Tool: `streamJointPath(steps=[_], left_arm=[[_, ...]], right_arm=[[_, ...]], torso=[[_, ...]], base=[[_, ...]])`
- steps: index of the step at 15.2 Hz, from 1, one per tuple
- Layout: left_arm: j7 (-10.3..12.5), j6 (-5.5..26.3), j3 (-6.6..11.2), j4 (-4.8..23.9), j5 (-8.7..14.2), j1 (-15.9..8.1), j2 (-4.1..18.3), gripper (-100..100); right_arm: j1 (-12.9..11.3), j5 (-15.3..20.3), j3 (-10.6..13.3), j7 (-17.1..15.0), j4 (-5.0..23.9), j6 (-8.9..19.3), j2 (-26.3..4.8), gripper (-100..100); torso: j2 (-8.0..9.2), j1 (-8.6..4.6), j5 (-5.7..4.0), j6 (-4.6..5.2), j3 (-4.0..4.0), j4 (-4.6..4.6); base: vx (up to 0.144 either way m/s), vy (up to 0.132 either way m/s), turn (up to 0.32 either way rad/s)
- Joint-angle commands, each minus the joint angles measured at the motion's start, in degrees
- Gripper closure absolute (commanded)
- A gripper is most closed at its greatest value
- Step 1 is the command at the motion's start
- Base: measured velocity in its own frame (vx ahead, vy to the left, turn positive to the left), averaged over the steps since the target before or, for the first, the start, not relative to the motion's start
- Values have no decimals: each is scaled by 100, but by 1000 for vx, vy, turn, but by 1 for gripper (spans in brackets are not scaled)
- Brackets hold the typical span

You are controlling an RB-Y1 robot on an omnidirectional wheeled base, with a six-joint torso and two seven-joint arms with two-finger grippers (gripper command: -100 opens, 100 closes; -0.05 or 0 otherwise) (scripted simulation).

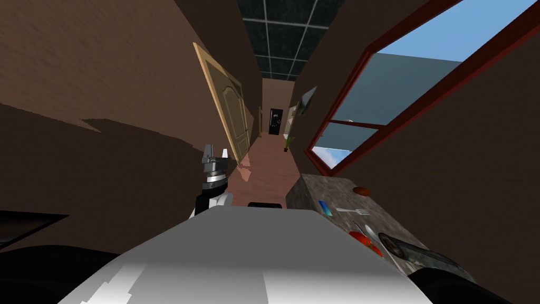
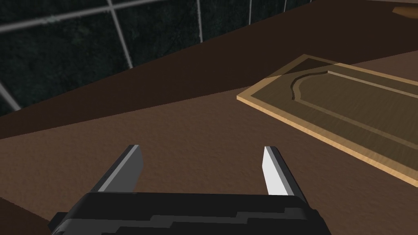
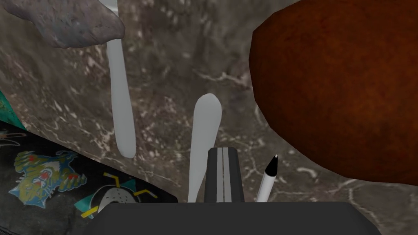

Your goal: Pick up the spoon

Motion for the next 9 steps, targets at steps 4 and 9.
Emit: streamJointPath(steps=[4,9], left_arm=[[0,0,0,0,0,0,0,0],[0,0,0,0,0,0,0,0]], right_arm=[[371,516,-280,-650,-633,96,98,100],[717,1040,-540,-1194,-1192,190,202,100]], torso=[[-4,6,5,3,-2,-1],[-1,4,3,3,-1,-1]], base=[[-1,-35,-15],[-7,-45,-11]])
